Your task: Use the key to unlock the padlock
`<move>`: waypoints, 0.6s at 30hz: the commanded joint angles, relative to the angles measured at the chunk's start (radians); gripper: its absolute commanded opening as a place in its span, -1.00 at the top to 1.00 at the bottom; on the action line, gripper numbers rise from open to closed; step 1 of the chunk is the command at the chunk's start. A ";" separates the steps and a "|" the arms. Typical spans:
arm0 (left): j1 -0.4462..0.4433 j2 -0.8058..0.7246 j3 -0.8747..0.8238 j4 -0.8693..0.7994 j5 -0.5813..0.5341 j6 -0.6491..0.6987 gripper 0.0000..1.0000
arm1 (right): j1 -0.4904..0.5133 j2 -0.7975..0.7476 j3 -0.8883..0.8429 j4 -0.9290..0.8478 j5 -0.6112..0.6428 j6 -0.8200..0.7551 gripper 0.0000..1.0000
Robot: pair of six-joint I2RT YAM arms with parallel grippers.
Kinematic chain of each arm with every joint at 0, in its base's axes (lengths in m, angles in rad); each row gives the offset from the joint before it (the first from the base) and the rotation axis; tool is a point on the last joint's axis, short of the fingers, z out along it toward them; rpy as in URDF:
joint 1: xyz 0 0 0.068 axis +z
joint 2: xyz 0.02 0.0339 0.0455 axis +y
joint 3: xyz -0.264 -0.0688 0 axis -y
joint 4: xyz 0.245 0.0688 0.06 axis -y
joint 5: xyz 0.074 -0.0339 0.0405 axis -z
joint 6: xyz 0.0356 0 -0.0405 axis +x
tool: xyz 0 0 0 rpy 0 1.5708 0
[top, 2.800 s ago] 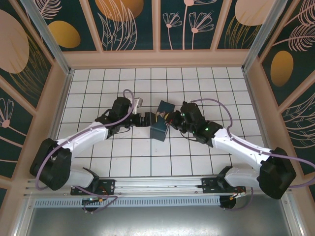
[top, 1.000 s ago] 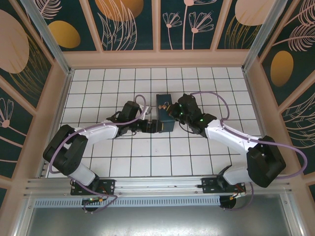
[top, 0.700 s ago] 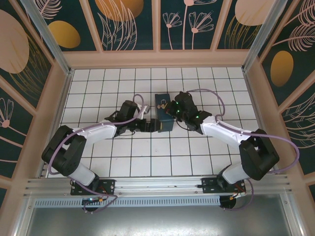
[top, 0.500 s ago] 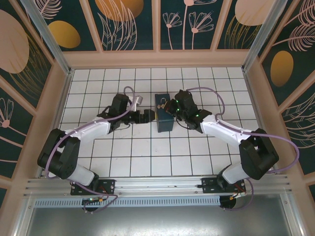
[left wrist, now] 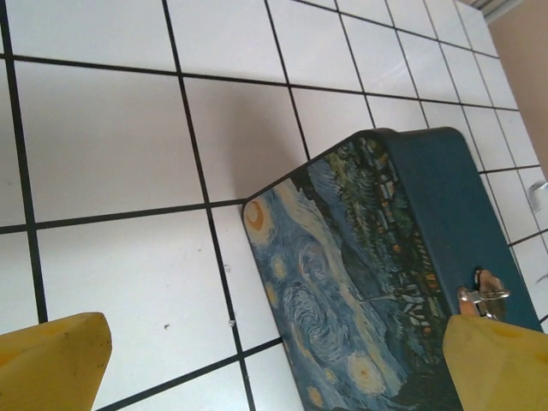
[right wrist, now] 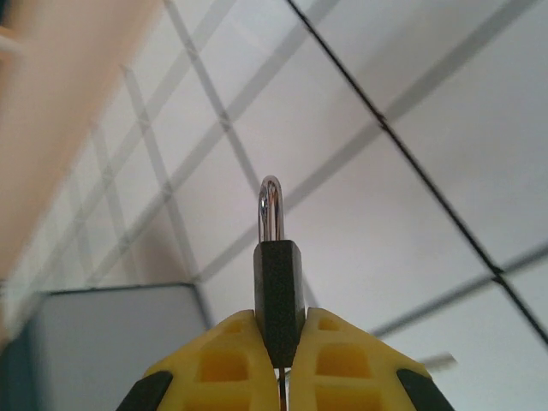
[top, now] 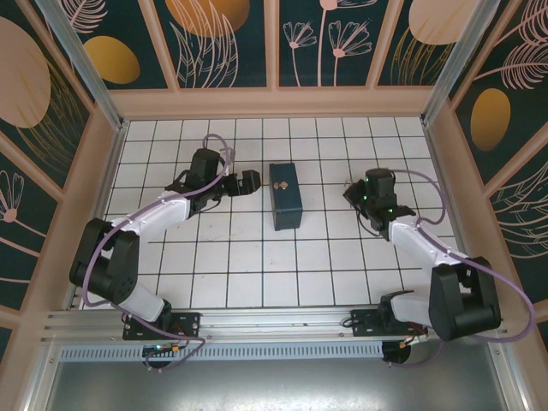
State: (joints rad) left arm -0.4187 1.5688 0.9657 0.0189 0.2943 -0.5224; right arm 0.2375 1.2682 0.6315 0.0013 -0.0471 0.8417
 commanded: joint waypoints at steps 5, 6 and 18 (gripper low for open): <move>0.003 0.043 0.103 -0.010 0.038 0.003 -0.98 | -0.009 0.160 -0.051 0.071 -0.055 -0.061 0.61; 0.003 0.045 0.109 -0.016 0.043 0.004 -0.98 | -0.010 0.175 -0.032 0.041 -0.051 -0.072 0.46; -0.016 0.117 0.066 0.191 0.250 -0.171 -0.97 | 0.124 0.229 0.056 0.175 -0.247 -0.168 0.69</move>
State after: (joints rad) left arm -0.4248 1.6520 1.0370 0.0982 0.4538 -0.6128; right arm 0.3370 1.4277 0.7181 0.0452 -0.1570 0.6834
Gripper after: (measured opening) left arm 0.987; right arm 0.201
